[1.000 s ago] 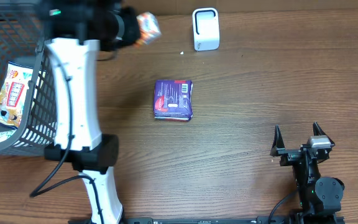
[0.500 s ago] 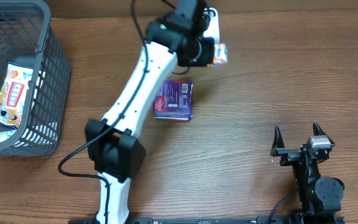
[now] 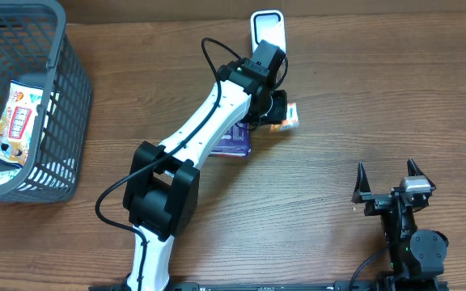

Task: Scan the item barcode
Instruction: 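Hold the orange tissue pack under the scanner window, then lower the tissue pack beside the purple pack and open left gripper, then move the left gripper back over the basket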

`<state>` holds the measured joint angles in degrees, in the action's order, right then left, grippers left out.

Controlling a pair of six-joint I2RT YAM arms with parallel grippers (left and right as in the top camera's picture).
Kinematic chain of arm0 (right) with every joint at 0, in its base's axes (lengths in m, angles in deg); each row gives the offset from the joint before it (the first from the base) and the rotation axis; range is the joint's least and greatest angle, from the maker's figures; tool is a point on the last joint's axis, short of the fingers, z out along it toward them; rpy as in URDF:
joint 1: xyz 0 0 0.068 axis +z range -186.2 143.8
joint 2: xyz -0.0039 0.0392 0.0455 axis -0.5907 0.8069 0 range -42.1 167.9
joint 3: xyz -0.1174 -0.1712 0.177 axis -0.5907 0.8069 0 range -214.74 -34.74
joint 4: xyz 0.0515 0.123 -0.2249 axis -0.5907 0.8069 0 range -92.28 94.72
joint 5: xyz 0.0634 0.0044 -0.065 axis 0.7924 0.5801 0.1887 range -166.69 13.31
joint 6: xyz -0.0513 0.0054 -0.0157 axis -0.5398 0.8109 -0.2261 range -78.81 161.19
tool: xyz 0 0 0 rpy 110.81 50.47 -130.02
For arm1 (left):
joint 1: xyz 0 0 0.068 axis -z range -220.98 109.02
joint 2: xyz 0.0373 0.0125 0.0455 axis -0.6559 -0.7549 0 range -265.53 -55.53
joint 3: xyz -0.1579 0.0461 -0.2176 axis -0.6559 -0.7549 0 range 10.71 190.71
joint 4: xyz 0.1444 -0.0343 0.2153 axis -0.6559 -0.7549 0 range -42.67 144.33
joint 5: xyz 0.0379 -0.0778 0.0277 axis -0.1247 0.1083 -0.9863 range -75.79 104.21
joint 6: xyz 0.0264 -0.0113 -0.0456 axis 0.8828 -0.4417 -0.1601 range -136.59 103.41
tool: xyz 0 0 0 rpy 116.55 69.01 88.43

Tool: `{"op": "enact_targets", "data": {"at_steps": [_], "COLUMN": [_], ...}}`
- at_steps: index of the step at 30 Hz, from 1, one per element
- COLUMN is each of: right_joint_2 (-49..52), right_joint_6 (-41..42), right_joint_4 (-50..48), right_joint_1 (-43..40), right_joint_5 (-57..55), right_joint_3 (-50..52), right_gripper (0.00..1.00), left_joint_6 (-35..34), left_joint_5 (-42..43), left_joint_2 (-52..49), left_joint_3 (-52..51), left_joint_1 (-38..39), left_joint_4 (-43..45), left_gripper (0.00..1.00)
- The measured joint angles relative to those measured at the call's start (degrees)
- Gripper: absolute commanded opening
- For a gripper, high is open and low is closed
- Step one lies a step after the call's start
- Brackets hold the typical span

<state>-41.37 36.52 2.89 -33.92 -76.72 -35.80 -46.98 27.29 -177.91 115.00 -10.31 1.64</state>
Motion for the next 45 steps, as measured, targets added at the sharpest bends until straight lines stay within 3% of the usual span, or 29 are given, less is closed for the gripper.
{"op": "enact_targets", "data": {"at_steps": [7, 11, 18, 23, 24, 25, 32, 39, 45], "right_joint_2": [0.0, 0.0, 0.0, 0.0, 0.0, 0.0, 0.0, 0.0, 0.0], "right_joint_6": [0.0, 0.0, 0.0, 0.0, 0.0, 0.0, 0.0, 0.0, 0.0], "right_joint_4": [0.0, 0.0, 0.0, 0.0, 0.0, 0.0, 0.0, 0.0, 0.0], "right_joint_1": [0.0, 0.0, 0.0, 0.0, 0.0, 0.0, 0.0, 0.0, 0.0], "right_joint_5": [0.0, 0.0, 0.0, 0.0, 0.0, 0.0, 0.0, 0.0, 0.0], "right_joint_3": [0.0, 0.0, 0.0, 0.0, 0.0, 0.0, 0.0, 0.0, 0.0], "right_gripper": [1.00, 1.00, 1.00, 1.00, 1.00, 1.00, 1.00, 1.00, 1.00], "left_joint_6": [-0.8, -0.6, 2.3, 4.0, 4.1, 4.5, 4.5, 6.9, 10.9], "left_joint_5": [1.5, 2.6, 1.8, -3.6, -4.7, -6.2, -9.4, -8.4, -8.4], "left_joint_2": [0.0, 0.0, -0.1, -0.1, -0.1, -0.1, 0.5, 7.7, 17.0], "left_joint_3": [0.0, 1.0, 18.9, 35.7, 38.1, 41.2, 56.3, 57.4, 57.5], "left_joint_1": [-0.1, -0.6, -3.2, -5.6, -6.1, -6.6, -12.9, -21.2, -22.1], "left_joint_4": [-0.1, -4.2, -17.2, -29.9, -32.1, -34.7, -43.7, -43.9, -44.0], "left_gripper": [0.37, 0.44, 0.50, 0.72, 0.98, 1.00, 1.00, 1.00, 1.00]}}
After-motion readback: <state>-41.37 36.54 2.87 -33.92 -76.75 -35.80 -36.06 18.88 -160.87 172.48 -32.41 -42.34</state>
